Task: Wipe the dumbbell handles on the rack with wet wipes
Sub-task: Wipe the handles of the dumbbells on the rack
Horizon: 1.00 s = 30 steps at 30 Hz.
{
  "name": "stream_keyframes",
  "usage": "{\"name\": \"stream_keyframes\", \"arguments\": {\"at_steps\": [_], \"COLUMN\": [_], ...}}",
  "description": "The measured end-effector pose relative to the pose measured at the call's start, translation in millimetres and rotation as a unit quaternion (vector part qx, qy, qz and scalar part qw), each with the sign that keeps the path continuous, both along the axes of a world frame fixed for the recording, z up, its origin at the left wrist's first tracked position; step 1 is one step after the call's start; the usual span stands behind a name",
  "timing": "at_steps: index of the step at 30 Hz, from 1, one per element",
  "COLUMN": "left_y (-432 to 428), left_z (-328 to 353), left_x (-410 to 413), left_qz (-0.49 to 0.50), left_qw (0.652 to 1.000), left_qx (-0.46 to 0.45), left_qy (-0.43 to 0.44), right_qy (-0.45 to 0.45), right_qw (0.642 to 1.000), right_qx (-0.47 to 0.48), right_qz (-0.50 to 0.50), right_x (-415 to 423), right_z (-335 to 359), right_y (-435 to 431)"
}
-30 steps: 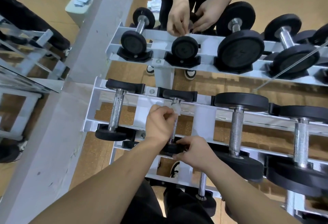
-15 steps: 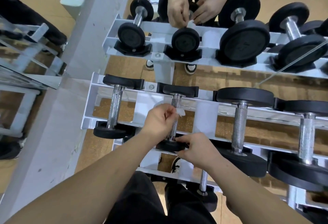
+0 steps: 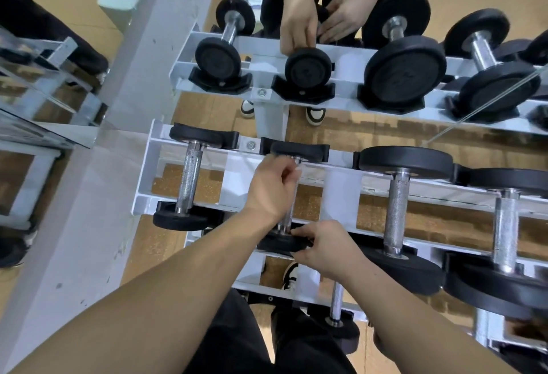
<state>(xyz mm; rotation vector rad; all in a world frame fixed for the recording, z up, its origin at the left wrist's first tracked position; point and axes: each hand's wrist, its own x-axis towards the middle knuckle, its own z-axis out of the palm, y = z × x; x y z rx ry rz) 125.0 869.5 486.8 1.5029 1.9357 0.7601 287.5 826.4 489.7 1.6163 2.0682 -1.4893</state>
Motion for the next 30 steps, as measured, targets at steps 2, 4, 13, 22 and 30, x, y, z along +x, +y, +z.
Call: {"name": "stream_keyframes", "arguments": {"at_steps": [2,4,13,22,30], "left_y": [-25.9,-53.3,-37.5,2.1,-45.5], "left_z": [-0.5,1.3,12.8,22.2,6.9], "left_x": [-1.6,-8.6,-13.7,-17.3,-2.9], "left_qz": [-0.051,-0.116,-0.098,-0.106,-0.125], "left_qw": [0.998,0.992,0.992,0.991,0.989], "left_qx": [-0.022,-0.052,-0.074,-0.074,-0.066], "left_qy": [0.001,0.011,0.017,0.040,0.032], "right_qy": [0.007,0.007,0.001,-0.007,0.015], "right_qw": [1.000,1.000,1.000,1.000,1.000], "right_qx": [-0.001,0.003,0.001,-0.008,-0.005], "right_qz": [0.003,0.011,0.010,0.000,-0.014], "right_x": [0.8,2.3,0.4,-1.3,2.3], "right_z": [1.3,1.8,5.5,8.7,10.4], "right_y": [-0.6,-0.6,0.5,1.1,2.1]}}
